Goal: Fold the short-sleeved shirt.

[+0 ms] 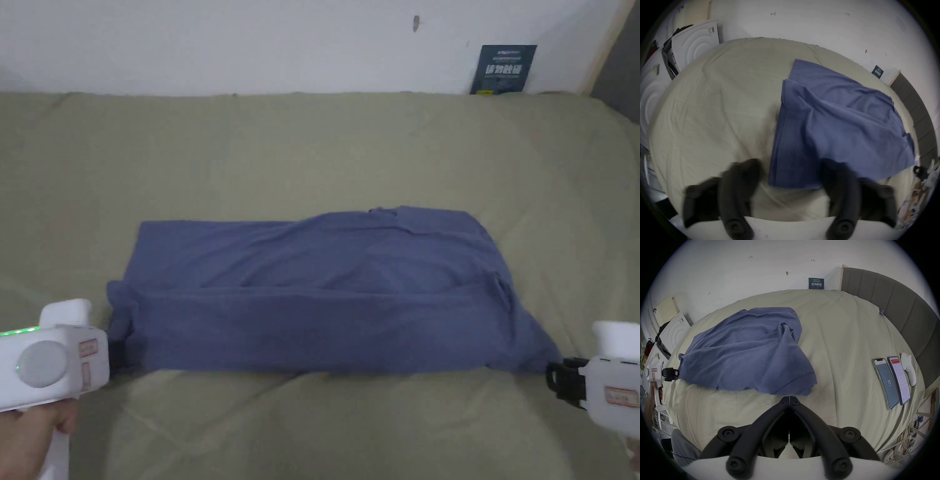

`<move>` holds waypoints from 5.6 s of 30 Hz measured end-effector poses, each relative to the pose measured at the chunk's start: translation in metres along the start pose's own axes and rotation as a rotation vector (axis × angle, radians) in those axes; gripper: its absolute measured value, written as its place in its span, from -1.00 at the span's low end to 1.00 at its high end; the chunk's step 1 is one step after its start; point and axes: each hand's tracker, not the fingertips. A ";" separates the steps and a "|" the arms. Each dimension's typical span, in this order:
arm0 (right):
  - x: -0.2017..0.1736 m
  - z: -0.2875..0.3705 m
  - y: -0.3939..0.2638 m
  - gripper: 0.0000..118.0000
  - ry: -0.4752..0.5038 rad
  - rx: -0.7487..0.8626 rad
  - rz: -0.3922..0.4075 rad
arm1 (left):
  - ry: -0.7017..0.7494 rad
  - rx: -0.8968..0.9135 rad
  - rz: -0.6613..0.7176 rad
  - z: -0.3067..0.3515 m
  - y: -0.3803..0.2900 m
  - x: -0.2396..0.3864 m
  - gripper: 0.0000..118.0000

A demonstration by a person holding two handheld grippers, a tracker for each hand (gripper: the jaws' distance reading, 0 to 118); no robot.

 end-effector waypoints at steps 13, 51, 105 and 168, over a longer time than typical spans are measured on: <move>-0.004 -0.009 0.046 0.97 0.018 -0.068 -0.020 | 0.031 -0.035 -0.002 0.006 0.014 -0.006 -0.94; -0.008 0.066 -0.061 -0.87 0.074 -0.038 0.054 | 0.050 -0.086 -0.022 0.094 -0.077 -0.048 -0.94; -0.011 -0.019 0.083 -1.00 0.011 0.029 0.024 | 0.084 -0.098 -0.100 -0.052 0.086 -0.014 -0.47; 0.018 0.091 -0.080 -0.94 0.122 -0.013 -0.036 | -0.037 0.038 -0.110 0.114 -0.101 -0.073 -1.00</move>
